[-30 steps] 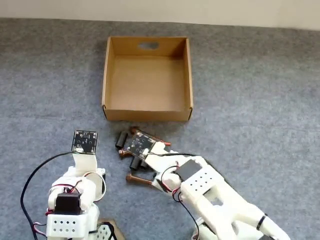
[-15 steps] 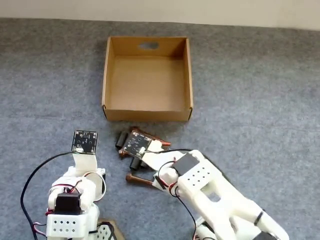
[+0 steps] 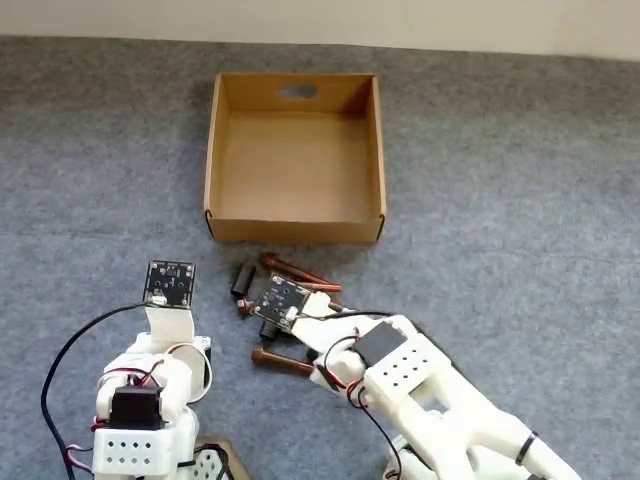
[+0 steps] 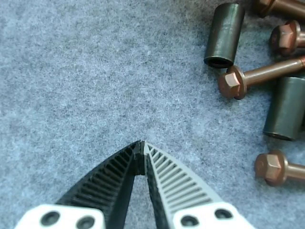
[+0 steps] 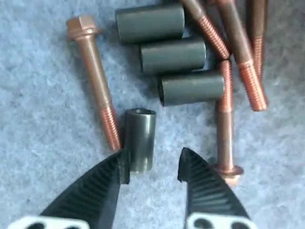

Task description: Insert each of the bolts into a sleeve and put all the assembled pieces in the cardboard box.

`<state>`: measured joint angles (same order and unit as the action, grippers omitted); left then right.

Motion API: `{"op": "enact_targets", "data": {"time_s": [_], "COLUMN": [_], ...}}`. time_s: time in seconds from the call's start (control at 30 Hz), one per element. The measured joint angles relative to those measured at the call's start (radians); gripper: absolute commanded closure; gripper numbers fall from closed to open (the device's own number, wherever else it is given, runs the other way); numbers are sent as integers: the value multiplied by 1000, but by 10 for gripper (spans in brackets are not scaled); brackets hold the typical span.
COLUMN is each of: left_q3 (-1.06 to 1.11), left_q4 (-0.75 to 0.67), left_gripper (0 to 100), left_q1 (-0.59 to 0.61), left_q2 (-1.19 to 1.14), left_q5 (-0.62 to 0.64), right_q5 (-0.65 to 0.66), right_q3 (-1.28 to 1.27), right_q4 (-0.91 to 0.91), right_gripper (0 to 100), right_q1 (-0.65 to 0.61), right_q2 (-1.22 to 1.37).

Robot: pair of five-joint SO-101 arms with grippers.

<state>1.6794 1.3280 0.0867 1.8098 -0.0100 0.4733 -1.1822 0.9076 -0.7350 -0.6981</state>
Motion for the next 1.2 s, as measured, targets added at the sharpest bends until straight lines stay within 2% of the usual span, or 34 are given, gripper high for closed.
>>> {"op": "enact_targets", "data": {"time_s": [0.5,0.67,1.07,1.2], "left_q3": [0,0,0,0], "left_q4": [0,0,0,0], "left_gripper": [992,992,992,992], "left_q1": [0,0,0,0], "left_q2": [0,0,0,0], "left_q5": [0,0,0,0], "right_q5": [0,-46,-58,-58], "right_q3": [-6,-6,-9,-14], "right_q4": [-26,-26,-26,-31], "right_gripper": [829,829,829,829], "right_q1": [0,0,-3,-6], "right_q2": [0,0,0,61]}}
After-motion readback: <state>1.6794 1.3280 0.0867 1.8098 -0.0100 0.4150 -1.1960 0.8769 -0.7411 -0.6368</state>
